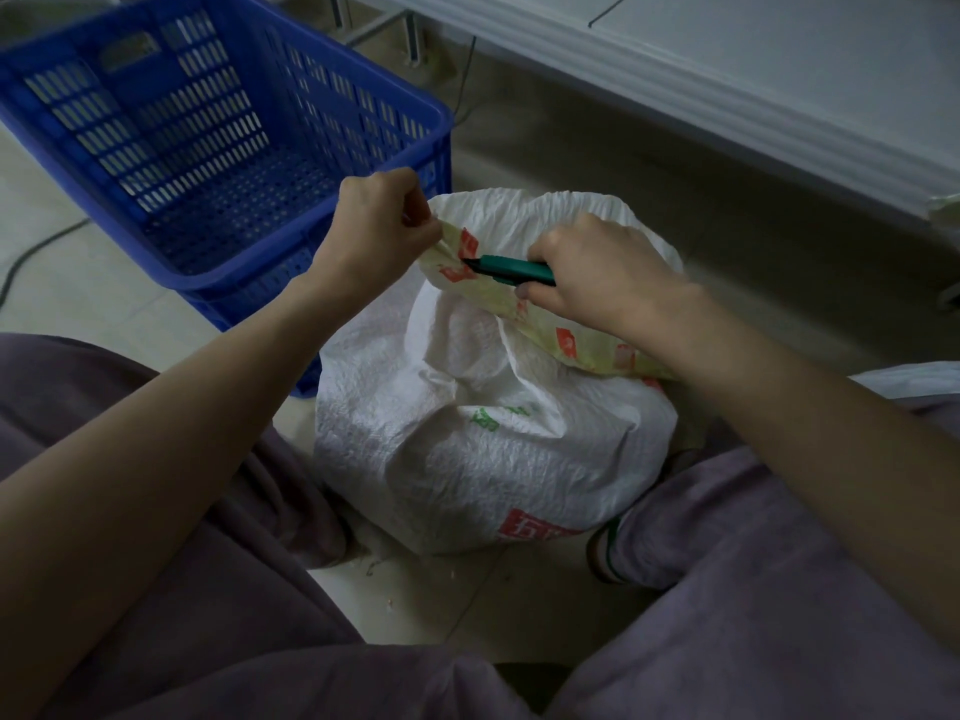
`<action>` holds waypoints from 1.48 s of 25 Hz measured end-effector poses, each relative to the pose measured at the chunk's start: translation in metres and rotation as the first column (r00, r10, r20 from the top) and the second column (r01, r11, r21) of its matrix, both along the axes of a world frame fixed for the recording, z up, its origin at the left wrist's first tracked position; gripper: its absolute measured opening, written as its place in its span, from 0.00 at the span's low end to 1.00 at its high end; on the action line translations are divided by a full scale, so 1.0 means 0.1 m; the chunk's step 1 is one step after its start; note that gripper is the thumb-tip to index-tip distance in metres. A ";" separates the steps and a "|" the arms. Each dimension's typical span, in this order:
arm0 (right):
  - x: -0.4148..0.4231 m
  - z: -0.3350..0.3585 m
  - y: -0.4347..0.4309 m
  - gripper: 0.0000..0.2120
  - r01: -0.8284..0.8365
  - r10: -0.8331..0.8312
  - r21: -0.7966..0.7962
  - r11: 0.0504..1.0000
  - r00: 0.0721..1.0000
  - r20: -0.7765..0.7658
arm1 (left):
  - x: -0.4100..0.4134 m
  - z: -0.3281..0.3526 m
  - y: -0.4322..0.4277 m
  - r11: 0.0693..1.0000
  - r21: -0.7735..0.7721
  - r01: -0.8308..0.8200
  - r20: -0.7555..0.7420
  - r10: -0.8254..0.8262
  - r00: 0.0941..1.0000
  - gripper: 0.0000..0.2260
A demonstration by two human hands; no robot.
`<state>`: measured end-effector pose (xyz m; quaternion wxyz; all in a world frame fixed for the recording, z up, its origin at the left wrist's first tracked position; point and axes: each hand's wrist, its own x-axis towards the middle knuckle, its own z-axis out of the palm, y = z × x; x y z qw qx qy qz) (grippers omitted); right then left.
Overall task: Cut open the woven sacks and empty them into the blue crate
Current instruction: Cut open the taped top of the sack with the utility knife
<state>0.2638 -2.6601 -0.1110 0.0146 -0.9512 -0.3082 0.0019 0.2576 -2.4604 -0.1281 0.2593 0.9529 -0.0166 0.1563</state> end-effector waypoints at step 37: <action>-0.04 -0.27 -0.11 0.16 0.067 -0.070 -0.090 0.994 0.997 -0.026 | 0.06 0.05 0.19 0.997 0.007 -0.075 0.030 0.075 0.997 0.02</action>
